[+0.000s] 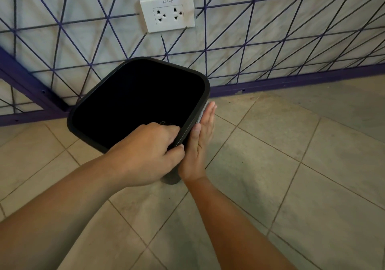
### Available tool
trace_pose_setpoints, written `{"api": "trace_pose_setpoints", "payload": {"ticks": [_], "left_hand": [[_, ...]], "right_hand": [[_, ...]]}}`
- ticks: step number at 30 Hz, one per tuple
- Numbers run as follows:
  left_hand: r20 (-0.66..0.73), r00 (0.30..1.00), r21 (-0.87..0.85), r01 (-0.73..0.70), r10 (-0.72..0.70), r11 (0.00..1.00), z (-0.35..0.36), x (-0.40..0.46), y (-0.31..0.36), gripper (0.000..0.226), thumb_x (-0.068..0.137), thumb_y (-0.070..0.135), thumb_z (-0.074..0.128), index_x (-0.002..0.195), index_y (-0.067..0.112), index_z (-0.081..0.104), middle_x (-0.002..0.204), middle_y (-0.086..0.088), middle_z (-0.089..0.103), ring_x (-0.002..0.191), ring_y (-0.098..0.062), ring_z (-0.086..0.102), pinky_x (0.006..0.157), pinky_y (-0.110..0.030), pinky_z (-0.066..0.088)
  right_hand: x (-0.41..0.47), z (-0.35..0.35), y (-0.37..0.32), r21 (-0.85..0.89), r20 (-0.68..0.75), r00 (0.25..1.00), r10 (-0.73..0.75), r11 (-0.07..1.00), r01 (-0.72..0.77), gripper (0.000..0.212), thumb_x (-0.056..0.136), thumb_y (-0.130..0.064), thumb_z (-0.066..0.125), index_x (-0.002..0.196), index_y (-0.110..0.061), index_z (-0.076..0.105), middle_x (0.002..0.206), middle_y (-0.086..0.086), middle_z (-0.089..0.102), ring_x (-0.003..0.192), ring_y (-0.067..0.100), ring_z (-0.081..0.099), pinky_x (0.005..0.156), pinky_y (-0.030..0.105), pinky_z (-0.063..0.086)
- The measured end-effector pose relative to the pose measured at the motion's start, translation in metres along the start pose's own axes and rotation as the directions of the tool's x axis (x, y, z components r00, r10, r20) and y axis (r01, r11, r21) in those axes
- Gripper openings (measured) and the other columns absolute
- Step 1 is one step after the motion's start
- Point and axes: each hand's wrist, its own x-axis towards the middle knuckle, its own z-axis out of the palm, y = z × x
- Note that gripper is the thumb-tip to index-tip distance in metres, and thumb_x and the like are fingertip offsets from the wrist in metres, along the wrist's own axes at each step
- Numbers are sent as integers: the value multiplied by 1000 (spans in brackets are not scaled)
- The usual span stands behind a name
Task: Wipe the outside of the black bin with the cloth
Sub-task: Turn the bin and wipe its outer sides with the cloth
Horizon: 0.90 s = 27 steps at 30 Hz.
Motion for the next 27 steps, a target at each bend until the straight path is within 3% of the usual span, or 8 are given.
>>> {"api": "trace_pose_setpoints", "payload": {"ticks": [2, 4, 7, 9, 16, 20, 24, 27], "left_hand": [[18, 1000, 1, -4, 4, 1000, -1, 2, -3, 32, 93, 28, 56, 63, 24, 46, 46, 3, 46, 39, -10, 45, 44, -26, 37], [26, 1000, 7, -2, 2, 1000, 0, 3, -3, 32, 93, 29, 56, 64, 19, 47, 46, 3, 43, 38, -9, 41, 42, -27, 35], [29, 1000, 33, 3, -4, 999, -1, 5, -1, 30, 93, 29, 54, 67, 15, 49, 48, 2, 44, 39, -10, 41, 44, -32, 39], [35, 999, 34, 2, -3, 999, -1, 5, 0, 28, 93, 29, 54, 67, 17, 49, 48, 2, 47, 40, -11, 44, 45, -33, 42], [31, 1000, 83, -5, 3, 997, -3, 4, 2, 31, 94, 33, 52, 67, 16, 47, 52, 0, 49, 46, -18, 51, 49, -43, 47], [22, 1000, 49, -12, 11, 999, -2, 6, -2, 37, 93, 51, 43, 69, 24, 51, 56, 6, 55, 51, -8, 56, 53, -35, 49], [-10, 999, 47, -35, 36, 998, 0, 2, 0, 47, 93, 59, 25, 79, 28, 57, 67, 6, 65, 64, -6, 64, 63, -36, 55], [-56, 997, 141, -47, 56, 989, 2, 2, 5, 42, 93, 53, 26, 69, 25, 47, 58, 4, 54, 54, -10, 55, 54, -33, 45]], "right_hand": [[8, -1, -2, 62, -20, 999, 45, 997, -43, 47, 111, -55, 14, 158, -48, 13, 168, -37, 9, 163, -2, 1, 134, 29, -1], [22, -5, 2, 42, -13, 982, 190, 981, -189, 57, 108, -39, 29, 164, -34, 22, 172, -13, 26, 162, 9, 18, 132, 26, 13], [33, 0, -2, 133, -20, 899, 438, 892, -432, 63, 107, -45, 51, 163, -21, 38, 169, 12, 37, 158, 29, 32, 131, 44, 25], [21, 1, -21, 283, -93, 875, 474, 856, -433, 77, 92, -74, 41, 158, -36, 48, 161, 2, 46, 155, 21, 35, 129, 47, 26], [24, -7, -29, 179, -95, 917, 388, 912, -368, 69, 91, -56, 27, 159, -49, 25, 146, 1, 40, 141, 12, 31, 119, 32, 23], [25, 1, -36, 323, -140, 879, 456, 860, -395, 73, 90, -57, 33, 161, -43, 42, 162, -12, 40, 157, 10, 27, 132, 51, 16], [0, 0, -46, 265, -101, 918, 383, 900, -346, 68, 97, -48, 27, 164, -40, 34, 168, -15, 35, 156, 0, 22, 132, 39, 14], [17, -9, -28, 186, -94, 932, 351, 925, -330, 67, 97, -47, 25, 163, -41, 32, 138, -20, 41, 126, -24, 27, 113, 15, 23]]}}
